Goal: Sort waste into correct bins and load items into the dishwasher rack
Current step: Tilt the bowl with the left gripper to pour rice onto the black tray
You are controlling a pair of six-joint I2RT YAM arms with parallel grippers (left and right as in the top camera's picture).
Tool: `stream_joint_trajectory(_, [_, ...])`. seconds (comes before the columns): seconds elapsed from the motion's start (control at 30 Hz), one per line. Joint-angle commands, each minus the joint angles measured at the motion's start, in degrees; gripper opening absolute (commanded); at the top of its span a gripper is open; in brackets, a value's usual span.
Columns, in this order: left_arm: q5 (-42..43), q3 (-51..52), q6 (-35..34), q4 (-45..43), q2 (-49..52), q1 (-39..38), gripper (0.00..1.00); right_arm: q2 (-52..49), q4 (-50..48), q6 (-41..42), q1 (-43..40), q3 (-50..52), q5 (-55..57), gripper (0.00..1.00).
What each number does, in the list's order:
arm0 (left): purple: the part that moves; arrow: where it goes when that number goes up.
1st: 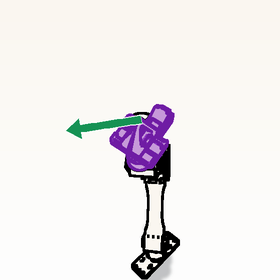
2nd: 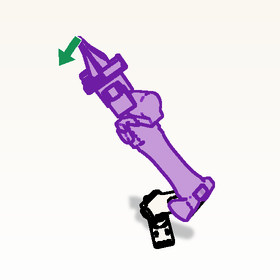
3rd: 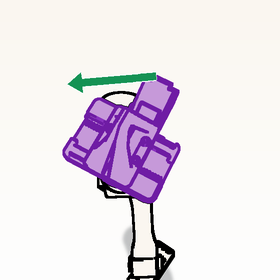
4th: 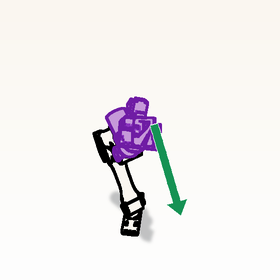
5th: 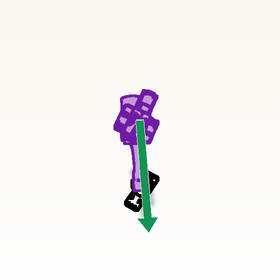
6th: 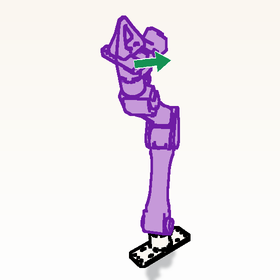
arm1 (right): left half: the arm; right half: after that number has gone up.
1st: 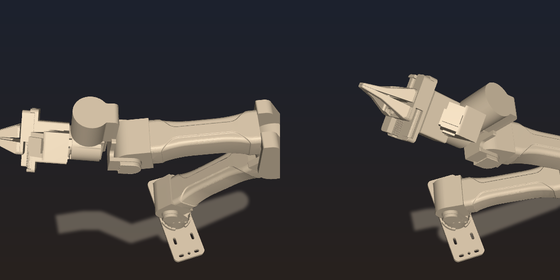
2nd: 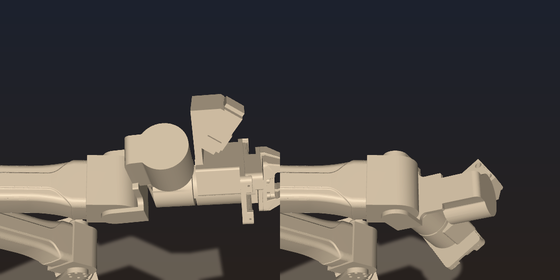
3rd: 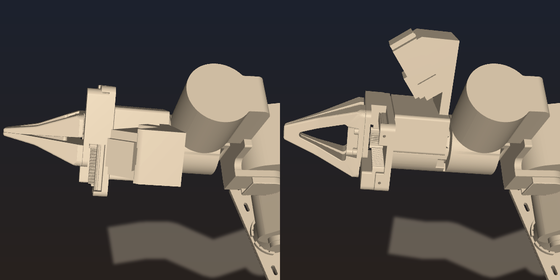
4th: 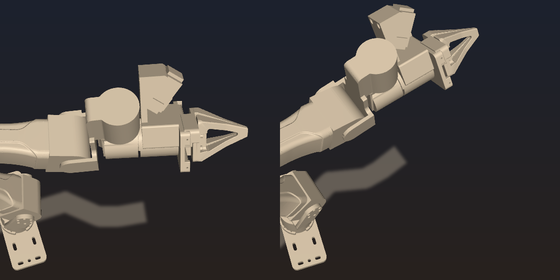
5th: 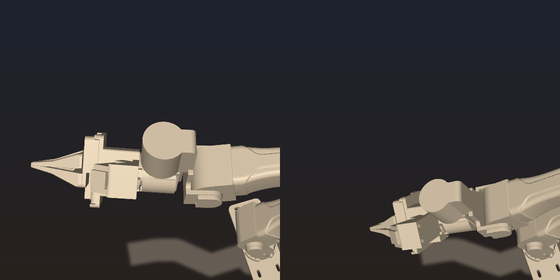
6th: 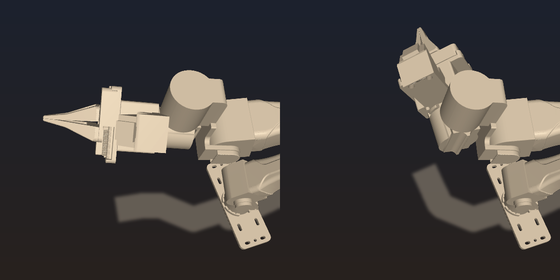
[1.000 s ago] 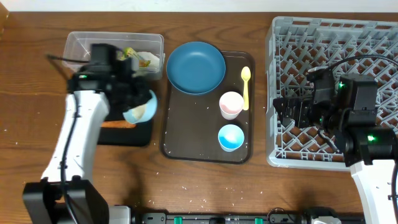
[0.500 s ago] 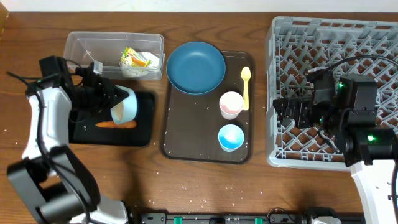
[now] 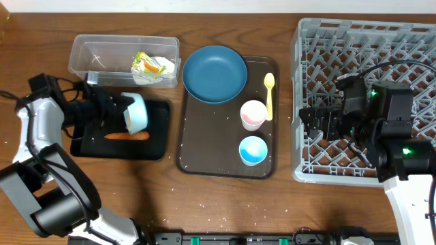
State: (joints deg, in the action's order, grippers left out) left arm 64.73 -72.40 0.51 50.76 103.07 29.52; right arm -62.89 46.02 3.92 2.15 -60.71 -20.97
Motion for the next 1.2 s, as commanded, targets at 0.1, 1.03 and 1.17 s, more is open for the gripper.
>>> stream_joint_trajectory(0.1, [7.30, 0.66, 1.36, 2.36, 0.17, 2.97, 0.06, -0.02, 0.11, 0.28, 0.50, -0.98, 0.17, 0.99])
stream_joint_trajectory(1.03, [25.29, 3.93, -0.98, 1.68, 3.45, 12.20, 0.06, -0.02, 0.07, 0.31, 0.50, -0.98, 0.17, 0.99])
stream_joint_trajectory(1.17, [25.31, 3.93, -1.22, 2.58, 3.45, 12.20, 0.06, -0.02, 0.07, 0.28, 0.50, -0.98, 0.17, 0.99])
